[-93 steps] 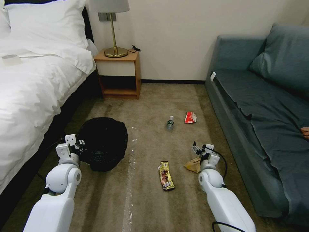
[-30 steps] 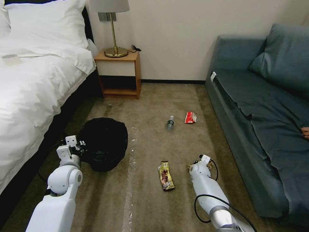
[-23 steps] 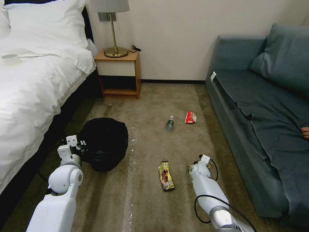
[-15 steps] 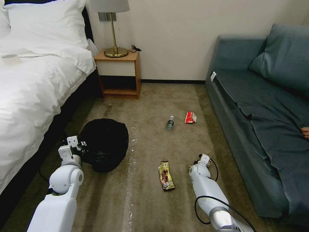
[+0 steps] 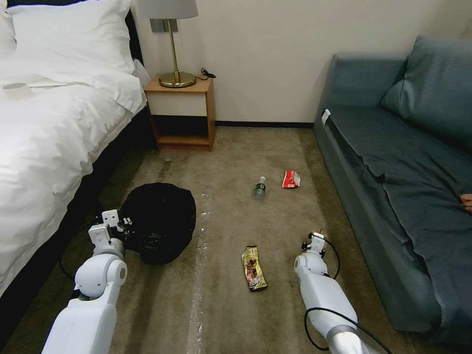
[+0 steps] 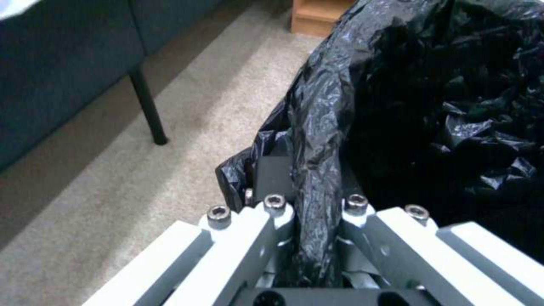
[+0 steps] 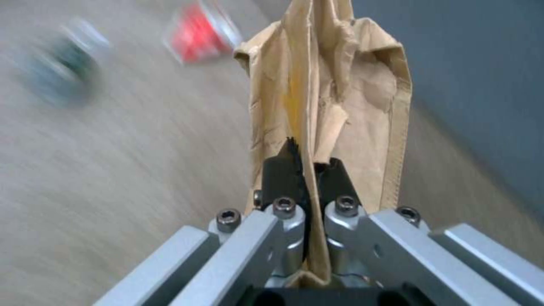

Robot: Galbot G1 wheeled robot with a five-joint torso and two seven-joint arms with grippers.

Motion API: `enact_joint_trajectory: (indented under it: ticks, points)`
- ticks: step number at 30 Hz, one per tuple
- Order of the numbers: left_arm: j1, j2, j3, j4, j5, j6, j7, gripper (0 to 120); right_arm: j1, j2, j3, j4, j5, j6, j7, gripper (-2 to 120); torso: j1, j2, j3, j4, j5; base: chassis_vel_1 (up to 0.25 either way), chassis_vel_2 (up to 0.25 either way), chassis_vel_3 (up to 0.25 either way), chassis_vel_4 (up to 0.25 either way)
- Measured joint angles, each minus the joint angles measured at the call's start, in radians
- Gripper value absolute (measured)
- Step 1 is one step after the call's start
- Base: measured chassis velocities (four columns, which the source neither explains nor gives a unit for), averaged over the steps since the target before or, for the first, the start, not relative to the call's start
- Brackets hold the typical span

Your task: Pick up the trash bin, then pick up the garbage on the floor and place it into the trash bin.

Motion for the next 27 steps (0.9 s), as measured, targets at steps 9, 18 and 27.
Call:
enact_joint_trajectory:
  ticks: [9, 18, 27]
  points:
    - [-0.016, -0.015, 0.04, 0.013, -0.005, 0.001, 0.004, 3, -0.077, -0.041, -0.255, 0.334, 0.021, 0.073, -0.039, 0, 0.0, 0.0, 0.0, 0.0, -0.0001, 0.0, 0.0, 0.0, 0.0]
    - [-0.027, -0.017, 0.059, 0.014, -0.007, 0.009, 0.002, 3, -0.053, -0.068, -0.505, 0.505, 0.054, 0.098, -0.018, 0, 0.0, 0.0, 0.0, 0.0, 0.0, 0.0, 0.0, 0.0, 0.0]
    - [-0.029, -0.03, 0.072, 0.012, -0.008, 0.01, 0.001, 3, 0.058, -0.064, -0.686, 0.492, 0.077, 0.138, -0.012, 0, 0.0, 0.0, 0.0, 0.0001, -0.0001, 0.0, 0.0, 0.0, 0.0]
